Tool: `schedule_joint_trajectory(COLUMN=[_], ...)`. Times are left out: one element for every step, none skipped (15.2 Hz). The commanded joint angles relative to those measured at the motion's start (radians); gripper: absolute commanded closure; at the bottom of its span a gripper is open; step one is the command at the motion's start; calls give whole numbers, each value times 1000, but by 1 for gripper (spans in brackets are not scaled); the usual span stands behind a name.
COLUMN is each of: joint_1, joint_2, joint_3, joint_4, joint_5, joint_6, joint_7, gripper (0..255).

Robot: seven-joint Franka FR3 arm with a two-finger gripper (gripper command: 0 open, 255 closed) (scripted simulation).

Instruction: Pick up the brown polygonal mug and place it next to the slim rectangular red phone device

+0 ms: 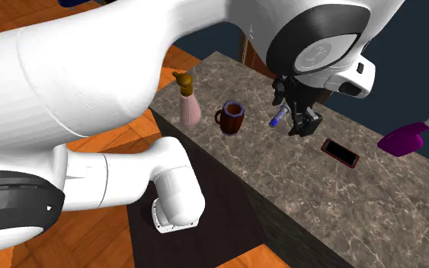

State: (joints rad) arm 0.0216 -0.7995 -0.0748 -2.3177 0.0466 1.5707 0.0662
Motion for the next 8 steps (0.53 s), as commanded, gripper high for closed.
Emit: schedule_joint_trajectory(joint_1=[0, 1, 2, 3, 6, 9, 13, 18], joint_2=[0, -19, -38, -55, -71, -85, -99, -110], joint_3=[0, 22, 44, 66, 89, 113, 137, 162], joint_4=[0, -32, -63, -93, -122, -149, -176, -200], joint_5=[0, 10, 20, 32, 44, 57, 71, 86], joint_6=[0, 13, 26, 40, 53, 66, 80, 93], joint_7=[0, 28, 56, 85, 113, 142, 170, 199], gripper=[0, 0, 0, 0, 0, 0, 0, 0])
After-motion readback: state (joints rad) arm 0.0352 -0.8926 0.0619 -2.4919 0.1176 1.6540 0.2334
